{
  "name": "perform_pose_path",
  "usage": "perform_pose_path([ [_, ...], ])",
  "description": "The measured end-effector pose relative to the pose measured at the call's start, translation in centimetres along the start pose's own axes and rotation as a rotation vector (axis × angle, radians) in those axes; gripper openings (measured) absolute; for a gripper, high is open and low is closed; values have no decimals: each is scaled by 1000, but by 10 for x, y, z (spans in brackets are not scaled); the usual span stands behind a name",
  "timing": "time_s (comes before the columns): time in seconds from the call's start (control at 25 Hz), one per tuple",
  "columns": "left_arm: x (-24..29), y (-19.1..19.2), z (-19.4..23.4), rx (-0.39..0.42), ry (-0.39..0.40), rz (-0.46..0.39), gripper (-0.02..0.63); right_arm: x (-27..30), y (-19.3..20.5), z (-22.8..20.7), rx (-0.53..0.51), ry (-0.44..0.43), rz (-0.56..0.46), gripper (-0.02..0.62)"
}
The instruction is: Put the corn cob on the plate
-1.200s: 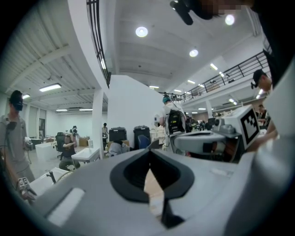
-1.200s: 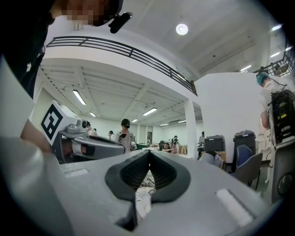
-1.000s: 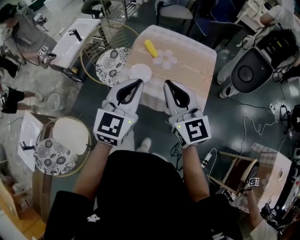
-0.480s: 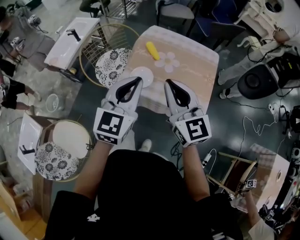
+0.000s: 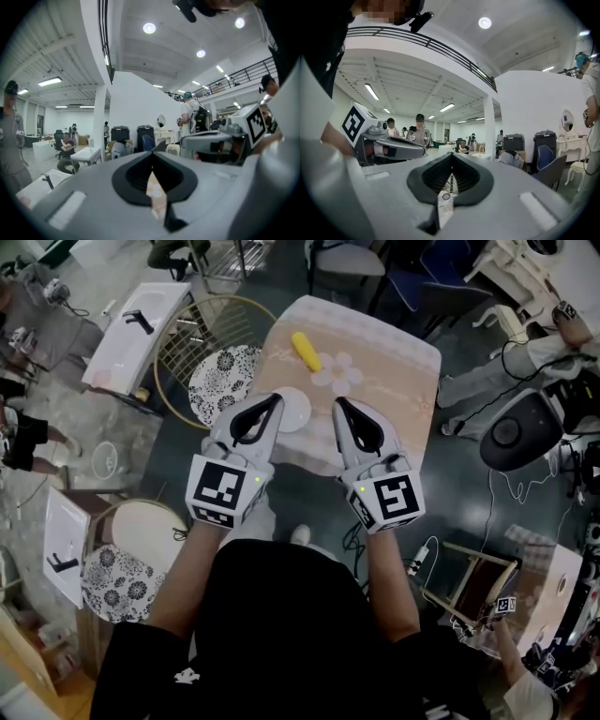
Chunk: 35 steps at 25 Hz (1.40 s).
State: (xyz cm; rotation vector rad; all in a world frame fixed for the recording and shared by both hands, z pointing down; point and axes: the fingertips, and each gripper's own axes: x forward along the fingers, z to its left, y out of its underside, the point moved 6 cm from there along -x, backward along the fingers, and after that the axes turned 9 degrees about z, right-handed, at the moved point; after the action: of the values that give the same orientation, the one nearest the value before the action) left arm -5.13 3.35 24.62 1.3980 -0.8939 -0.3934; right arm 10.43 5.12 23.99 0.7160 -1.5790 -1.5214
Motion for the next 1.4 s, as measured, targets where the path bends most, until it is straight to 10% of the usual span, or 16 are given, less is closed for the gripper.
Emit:
perform_pose_path([
  [1.4,78,42,141,-17,234,64,6,114,37,-14,81,215,196,2],
])
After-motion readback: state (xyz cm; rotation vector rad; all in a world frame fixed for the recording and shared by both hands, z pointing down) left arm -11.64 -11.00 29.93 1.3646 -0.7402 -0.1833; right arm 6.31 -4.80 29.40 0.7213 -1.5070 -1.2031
